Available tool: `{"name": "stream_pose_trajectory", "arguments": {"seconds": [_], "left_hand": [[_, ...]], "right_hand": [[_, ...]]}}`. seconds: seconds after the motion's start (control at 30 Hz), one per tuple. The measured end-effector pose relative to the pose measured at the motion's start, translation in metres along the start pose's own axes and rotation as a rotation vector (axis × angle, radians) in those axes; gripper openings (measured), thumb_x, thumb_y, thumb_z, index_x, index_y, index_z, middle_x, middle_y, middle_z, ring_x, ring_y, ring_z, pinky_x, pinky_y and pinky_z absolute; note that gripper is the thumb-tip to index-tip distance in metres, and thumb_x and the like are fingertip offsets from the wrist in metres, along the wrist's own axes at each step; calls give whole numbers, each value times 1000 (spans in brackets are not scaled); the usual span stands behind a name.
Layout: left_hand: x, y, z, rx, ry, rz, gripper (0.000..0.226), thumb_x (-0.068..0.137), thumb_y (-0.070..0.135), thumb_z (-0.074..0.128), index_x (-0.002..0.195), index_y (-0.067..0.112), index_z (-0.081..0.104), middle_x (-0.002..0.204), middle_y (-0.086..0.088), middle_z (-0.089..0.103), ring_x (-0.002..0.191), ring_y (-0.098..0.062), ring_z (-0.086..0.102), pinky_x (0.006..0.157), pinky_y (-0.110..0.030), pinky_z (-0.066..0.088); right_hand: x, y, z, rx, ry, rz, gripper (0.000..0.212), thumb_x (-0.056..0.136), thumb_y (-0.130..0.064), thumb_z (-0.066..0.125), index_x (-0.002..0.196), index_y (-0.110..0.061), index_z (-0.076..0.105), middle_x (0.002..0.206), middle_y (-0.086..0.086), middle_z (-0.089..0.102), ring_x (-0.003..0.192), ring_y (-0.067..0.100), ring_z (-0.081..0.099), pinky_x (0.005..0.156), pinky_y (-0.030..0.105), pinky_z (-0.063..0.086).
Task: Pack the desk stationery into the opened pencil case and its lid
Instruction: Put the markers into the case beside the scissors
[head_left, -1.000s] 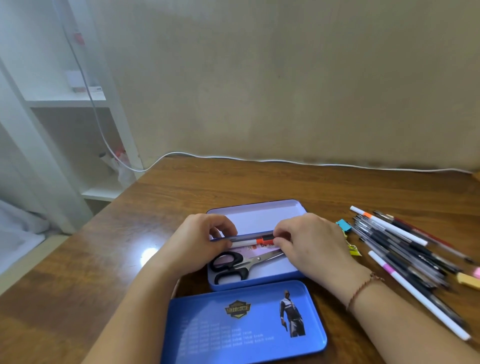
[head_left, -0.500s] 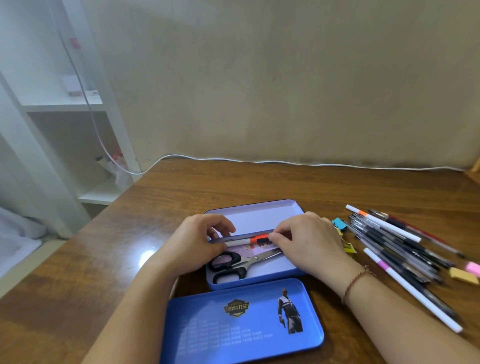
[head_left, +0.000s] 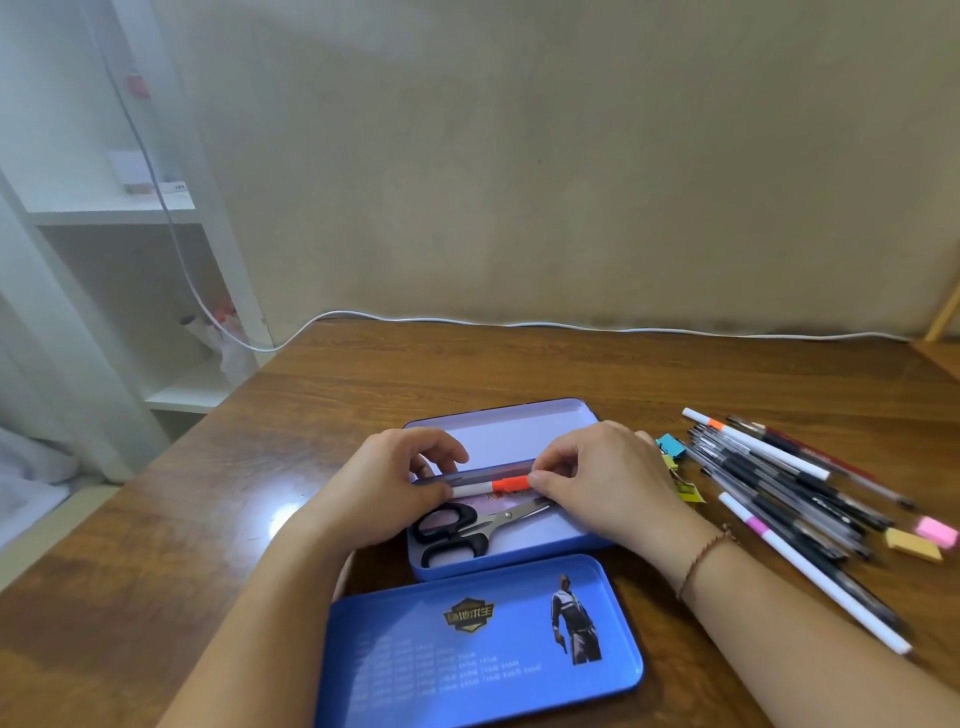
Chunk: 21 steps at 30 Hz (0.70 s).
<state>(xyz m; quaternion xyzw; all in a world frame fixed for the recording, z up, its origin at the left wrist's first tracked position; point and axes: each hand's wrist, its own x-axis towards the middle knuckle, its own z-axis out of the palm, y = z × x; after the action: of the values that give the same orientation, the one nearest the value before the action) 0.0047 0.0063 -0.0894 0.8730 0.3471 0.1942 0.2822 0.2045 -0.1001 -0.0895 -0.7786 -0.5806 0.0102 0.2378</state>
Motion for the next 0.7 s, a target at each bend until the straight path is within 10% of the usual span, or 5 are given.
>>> {"name": "stream_pose_trajectory", "arguments": {"seconds": [0.53,0.7], "left_hand": [[3,-2,6,37,27,-19,22,84,16,71,90,37,67,87,15,68,80,-7,60,70,-20,48],[5,0,10,57,40,-17,14,82,21,73,85,35,74,82,17,68,76,-13,61,74,-33,53]], "right_hand": [[-3,-2,-85,141,238,-41,12,81,-36,70,75,-26,68,66,-11,63,65,4,54,62,27,45],[-38,51,-134,-158,-52,224,18,70,-40,81,63,-30,68,65,-13,66,67,5,60,67,32,53]]}}
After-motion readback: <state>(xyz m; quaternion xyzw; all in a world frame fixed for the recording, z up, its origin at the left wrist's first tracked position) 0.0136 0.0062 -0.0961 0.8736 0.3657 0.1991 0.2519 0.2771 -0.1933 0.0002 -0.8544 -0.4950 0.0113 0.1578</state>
